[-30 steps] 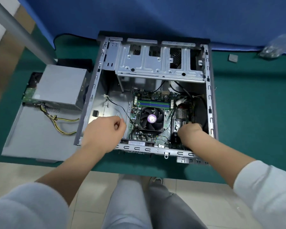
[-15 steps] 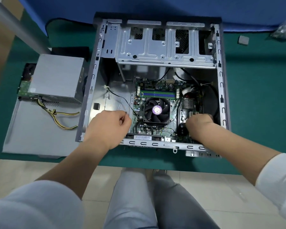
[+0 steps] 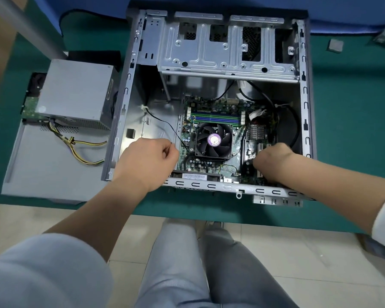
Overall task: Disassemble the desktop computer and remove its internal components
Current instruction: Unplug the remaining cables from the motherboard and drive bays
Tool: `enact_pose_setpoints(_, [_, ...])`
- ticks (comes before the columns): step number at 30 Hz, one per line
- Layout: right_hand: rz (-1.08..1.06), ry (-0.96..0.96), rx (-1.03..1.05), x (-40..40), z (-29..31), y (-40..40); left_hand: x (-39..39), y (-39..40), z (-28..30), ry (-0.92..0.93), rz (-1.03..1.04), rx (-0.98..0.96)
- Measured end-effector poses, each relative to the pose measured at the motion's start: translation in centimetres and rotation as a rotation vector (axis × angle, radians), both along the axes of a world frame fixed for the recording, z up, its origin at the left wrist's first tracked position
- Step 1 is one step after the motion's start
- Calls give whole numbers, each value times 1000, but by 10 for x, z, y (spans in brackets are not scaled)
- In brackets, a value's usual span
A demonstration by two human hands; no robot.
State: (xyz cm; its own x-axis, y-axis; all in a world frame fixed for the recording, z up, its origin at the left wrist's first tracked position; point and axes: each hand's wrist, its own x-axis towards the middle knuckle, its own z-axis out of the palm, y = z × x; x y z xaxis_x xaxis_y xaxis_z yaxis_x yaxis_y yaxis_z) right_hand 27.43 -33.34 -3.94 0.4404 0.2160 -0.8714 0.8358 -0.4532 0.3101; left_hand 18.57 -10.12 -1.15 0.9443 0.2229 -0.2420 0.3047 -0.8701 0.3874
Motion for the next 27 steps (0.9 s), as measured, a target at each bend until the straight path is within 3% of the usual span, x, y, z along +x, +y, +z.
enact_pose_setpoints(7, [64, 57, -3, -6, 1, 2, 0, -2, 3, -2, -1, -7])
enact_pose_setpoints(14, [-14, 4, -1, -3, -4, 6, 0, -1, 1, -8, 17, -4])
enact_pose_setpoints(27, [-15, 76, 22, 0, 0, 0, 0, -1, 1, 22, 43, -9])
